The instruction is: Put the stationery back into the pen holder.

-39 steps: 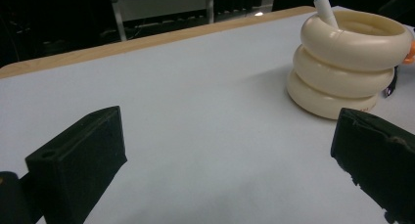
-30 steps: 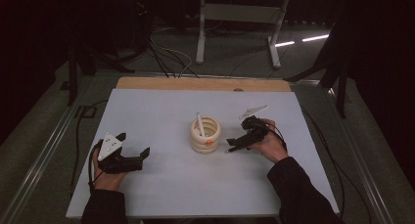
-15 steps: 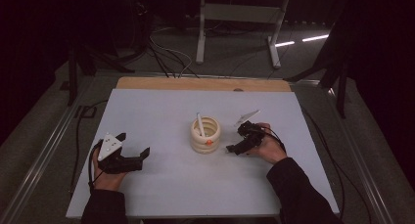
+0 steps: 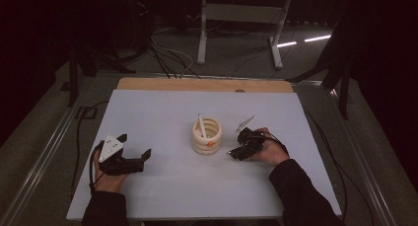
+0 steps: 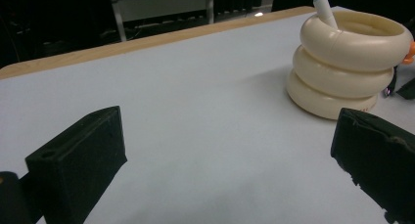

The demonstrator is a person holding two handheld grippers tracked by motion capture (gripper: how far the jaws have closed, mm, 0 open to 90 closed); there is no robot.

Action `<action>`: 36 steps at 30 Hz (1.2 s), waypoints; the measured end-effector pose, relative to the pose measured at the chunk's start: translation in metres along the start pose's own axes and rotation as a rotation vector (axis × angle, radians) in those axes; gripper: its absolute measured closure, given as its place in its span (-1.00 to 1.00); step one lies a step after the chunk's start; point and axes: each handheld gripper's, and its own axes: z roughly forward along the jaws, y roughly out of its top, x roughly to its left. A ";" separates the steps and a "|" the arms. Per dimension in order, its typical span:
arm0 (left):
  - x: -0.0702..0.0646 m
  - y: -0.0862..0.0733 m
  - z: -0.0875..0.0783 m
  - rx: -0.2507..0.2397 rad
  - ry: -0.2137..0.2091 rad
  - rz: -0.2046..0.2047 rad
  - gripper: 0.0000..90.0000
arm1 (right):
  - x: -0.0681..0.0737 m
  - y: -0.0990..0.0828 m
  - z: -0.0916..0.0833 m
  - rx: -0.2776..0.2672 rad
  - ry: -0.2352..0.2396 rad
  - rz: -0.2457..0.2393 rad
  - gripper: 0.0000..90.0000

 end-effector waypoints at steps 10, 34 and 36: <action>-0.001 0.000 0.000 0.000 0.000 0.001 -1.00 | 0.011 0.008 -0.004 0.059 -0.015 -0.084 0.79; 0.000 0.000 0.001 0.003 -0.002 0.000 -1.00 | 0.004 0.009 -0.013 0.012 -0.028 0.015 0.79; 0.000 0.000 0.001 0.004 -0.003 -0.001 -1.00 | 0.003 0.010 -0.015 0.004 -0.037 0.028 0.79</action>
